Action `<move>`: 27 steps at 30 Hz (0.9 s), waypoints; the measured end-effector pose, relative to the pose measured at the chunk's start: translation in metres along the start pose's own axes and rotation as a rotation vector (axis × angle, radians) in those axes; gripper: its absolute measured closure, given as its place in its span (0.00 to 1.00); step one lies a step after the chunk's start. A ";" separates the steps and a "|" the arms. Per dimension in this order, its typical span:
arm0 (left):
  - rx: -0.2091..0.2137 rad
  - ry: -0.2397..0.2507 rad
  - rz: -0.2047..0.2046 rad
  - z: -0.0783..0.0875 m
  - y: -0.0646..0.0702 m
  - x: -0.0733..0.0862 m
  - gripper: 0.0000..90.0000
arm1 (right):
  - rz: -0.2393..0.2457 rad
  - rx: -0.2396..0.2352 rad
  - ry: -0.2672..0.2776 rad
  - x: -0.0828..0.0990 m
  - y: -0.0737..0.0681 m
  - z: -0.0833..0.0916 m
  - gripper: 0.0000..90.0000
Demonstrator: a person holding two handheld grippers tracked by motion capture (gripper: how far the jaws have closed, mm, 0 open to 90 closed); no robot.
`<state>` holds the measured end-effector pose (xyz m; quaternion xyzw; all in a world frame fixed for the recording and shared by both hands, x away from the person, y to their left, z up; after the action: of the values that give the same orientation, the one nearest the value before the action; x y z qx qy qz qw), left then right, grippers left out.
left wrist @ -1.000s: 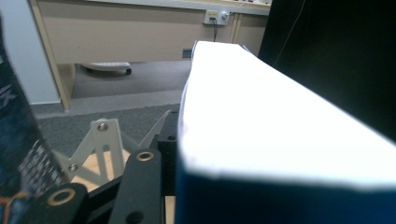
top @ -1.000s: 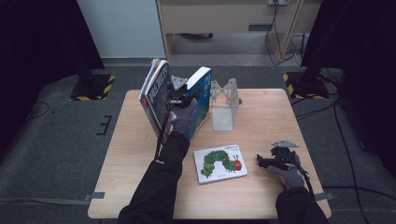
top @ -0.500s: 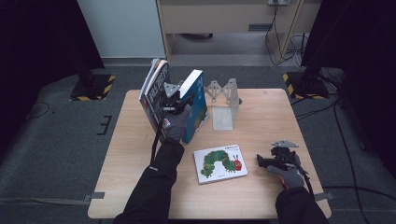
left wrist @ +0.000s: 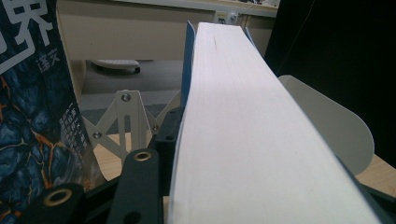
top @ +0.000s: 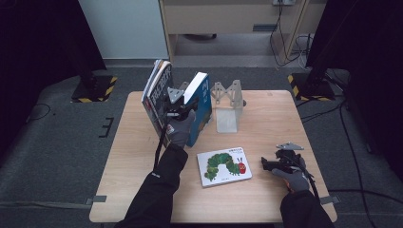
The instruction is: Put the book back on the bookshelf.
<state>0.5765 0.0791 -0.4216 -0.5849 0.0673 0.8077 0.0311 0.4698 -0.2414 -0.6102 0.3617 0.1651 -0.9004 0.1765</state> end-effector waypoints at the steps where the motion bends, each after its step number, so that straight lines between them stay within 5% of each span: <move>1: 0.000 0.001 0.000 0.001 0.000 0.000 0.62 | -0.001 0.000 0.000 0.000 0.000 0.000 0.03; 17: 0.027 0.012 -0.004 0.011 0.016 0.005 0.61 | 0.002 0.001 -0.001 0.000 0.000 0.000 0.03; 27: 0.004 0.023 0.000 0.010 0.018 0.004 0.61 | 0.001 0.003 0.001 -0.001 0.000 0.000 0.03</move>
<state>0.5632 0.0626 -0.4208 -0.5940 0.0691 0.8009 0.0316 0.4704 -0.2413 -0.6101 0.3624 0.1637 -0.9004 0.1765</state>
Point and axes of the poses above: each handheld gripper's, and its own axes: z roughly backward along the jaws, x roughly out of its underside, y roughly to its right, the point moved 10 cm from there along -z, roughly forward along the jaws, and after that the axes turned 14 degrees about -x, right-handed, at the moved point
